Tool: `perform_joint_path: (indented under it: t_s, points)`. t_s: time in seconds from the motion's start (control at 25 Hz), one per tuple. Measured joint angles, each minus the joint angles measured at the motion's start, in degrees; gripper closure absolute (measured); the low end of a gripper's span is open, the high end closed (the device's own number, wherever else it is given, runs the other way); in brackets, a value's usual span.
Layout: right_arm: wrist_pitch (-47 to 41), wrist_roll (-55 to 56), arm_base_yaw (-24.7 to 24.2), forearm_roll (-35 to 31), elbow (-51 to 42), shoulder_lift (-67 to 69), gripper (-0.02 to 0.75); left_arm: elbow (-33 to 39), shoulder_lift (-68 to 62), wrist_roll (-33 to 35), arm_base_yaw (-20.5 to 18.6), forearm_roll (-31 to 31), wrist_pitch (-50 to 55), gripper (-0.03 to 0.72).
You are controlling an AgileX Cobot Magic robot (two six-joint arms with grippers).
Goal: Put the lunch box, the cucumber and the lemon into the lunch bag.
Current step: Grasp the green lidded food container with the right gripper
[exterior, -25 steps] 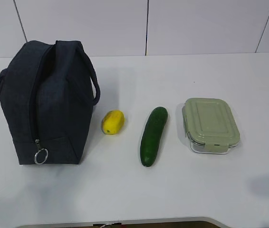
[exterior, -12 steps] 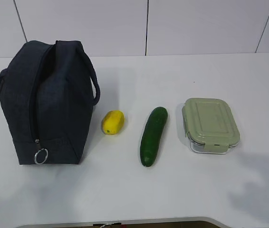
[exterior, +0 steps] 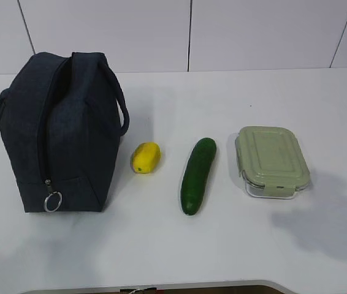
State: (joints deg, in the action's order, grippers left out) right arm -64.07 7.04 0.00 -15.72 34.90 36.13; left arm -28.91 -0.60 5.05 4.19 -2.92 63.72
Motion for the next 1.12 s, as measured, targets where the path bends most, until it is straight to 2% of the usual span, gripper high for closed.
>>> perform_joint_path:
  t_s: [0.2, 0.52, 0.84, 1.12]
  points:
    - [2.65, -3.12, 0.00, -3.46, 4.17, 9.11, 0.332, 0.00, 0.00, 0.00, 0.00, -1.72, 0.00, 0.446]
    - [3.13, -15.74, 0.00, -12.17, 14.84, 23.30, 0.337, 0.00, 0.00, 0.00, 0.00, -1.96, 0.00, 0.446]
    - [1.90, -22.05, -1.12, -16.65, 19.34, 29.91, 0.430, 0.00, 0.00, 0.00, 0.00, -1.99, 0.00, 0.446]
    - [-2.89, -33.15, -9.47, -36.26, 19.55, 32.78, 0.437, 0.00, 0.00, 0.00, 0.00, -1.99, 0.00, 0.446]
